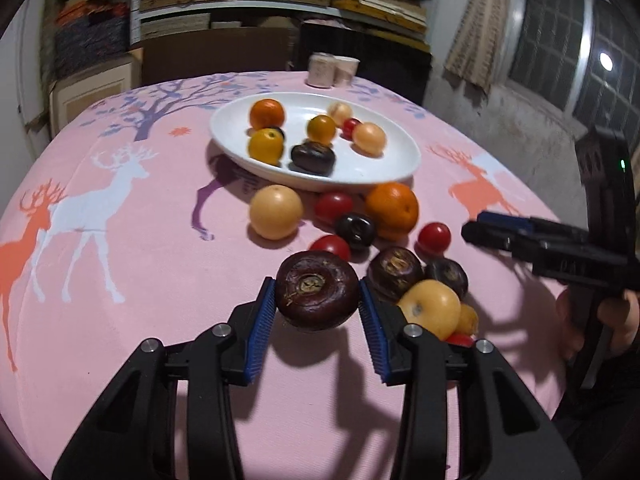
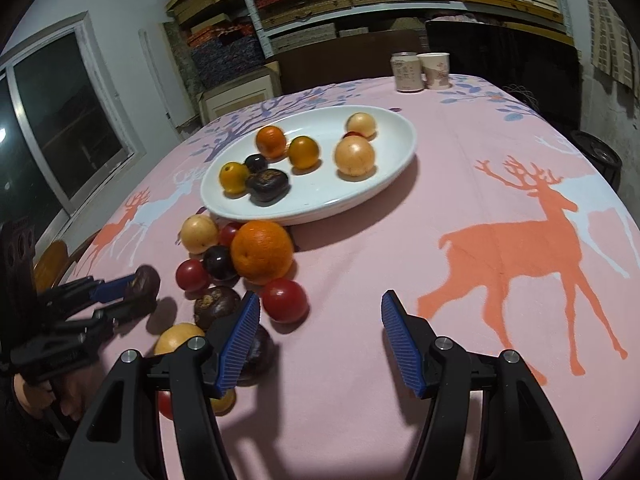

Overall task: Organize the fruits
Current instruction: 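Grasp a dark purple fruit with the left tool while the right tool grasps a red tomato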

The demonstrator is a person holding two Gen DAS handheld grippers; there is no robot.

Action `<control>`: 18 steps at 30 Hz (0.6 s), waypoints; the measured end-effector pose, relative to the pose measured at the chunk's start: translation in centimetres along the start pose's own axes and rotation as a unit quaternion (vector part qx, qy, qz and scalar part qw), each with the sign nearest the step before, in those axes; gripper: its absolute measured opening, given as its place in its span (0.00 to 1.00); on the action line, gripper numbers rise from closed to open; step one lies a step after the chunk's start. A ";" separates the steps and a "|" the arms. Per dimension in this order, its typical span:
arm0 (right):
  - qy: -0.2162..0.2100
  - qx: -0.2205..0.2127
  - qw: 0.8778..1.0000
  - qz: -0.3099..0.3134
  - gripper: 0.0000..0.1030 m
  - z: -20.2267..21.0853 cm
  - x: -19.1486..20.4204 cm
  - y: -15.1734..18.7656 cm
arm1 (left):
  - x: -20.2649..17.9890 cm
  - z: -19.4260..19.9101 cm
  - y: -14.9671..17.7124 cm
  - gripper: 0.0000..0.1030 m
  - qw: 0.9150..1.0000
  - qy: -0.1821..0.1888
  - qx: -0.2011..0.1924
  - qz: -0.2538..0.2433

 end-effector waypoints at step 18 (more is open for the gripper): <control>0.012 0.068 0.997 0.033 0.28 -4.0 2.6 -0.5 | -0.1 0.1 0.0 0.40 1.000 -0.002 0.000 -0.002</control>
Point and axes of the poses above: each gripper's, at about its wrist camera, not at the fingertips, and z roughly against the way its jaws point, x to its left, y to its underside, the point moved 1 cm from there along -z, roughly the way its jaws point, and after that the axes turned 11 degrees about -z, right-handed, at the moved point
